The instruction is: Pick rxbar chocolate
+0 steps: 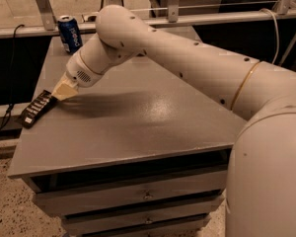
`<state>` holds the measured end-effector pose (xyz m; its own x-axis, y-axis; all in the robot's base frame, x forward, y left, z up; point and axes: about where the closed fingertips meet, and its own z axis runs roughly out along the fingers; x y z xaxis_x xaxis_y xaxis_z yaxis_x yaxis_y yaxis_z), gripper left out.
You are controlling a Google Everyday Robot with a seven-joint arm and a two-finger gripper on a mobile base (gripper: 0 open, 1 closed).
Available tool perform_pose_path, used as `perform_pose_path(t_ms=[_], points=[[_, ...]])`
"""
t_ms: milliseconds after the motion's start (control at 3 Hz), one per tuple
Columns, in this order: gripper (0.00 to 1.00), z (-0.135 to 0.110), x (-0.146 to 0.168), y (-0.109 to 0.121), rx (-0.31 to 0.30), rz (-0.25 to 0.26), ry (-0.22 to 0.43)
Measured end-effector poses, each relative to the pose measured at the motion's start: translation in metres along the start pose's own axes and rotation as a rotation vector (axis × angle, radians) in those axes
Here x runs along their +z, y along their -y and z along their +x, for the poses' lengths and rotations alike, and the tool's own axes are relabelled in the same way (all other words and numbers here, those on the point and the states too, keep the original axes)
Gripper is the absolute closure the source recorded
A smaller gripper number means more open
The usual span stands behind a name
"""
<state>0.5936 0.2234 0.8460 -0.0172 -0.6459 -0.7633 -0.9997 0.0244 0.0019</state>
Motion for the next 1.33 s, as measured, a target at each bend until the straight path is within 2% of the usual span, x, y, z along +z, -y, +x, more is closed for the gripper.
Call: perform_pose_path(t_ms=[333, 667, 1000, 1333], points=[[1.00, -0.011, -0.034, 0.007, -0.026, 0.071, -0.027], [1.00, -0.020, -0.084, 0.019, -0.065, 0.161, -0.034], [1.00, -0.030, -0.129, 0.030, -0.109, 0.240, -0.021], [1.00, -0.046, -0.161, 0.037, -0.147, 0.303, -0.012]])
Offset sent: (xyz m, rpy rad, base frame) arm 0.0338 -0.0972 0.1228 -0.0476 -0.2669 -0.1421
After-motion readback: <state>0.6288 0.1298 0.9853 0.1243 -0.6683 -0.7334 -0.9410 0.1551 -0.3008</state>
